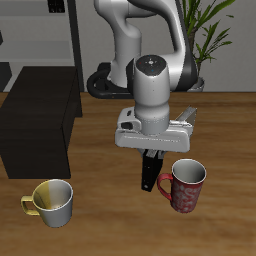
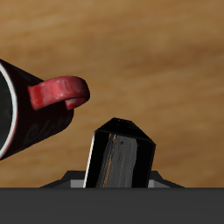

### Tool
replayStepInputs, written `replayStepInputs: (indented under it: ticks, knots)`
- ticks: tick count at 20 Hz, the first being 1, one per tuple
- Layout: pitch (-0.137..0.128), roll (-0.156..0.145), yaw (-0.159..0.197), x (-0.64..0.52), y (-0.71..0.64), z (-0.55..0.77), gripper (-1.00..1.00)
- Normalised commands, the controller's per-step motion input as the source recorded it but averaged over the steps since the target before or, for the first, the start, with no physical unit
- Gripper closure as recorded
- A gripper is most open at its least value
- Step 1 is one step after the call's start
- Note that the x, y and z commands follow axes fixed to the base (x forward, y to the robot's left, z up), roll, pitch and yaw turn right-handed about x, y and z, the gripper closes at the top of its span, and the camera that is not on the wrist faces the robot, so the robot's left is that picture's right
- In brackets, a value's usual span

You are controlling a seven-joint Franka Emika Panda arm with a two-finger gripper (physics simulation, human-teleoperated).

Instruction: Black book top region shelf and red mug top shelf

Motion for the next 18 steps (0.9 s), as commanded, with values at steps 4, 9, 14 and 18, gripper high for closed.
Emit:
replayStepInputs:
  ticks: [4,9,14,18]
  knots:
    - [-0.085,-0.199,0.023,-0.34,-0.17,0.49,1.0]
    - [-0.08,-0.193,0.145,-0.39,-0.06,0.49,1.0]
    - [0.071,0.029,-0.019,-0.12,0.03,0.13,1.0]
    - [0.042,0.026,-0.04,0.05,-0.26,0.06,1.0]
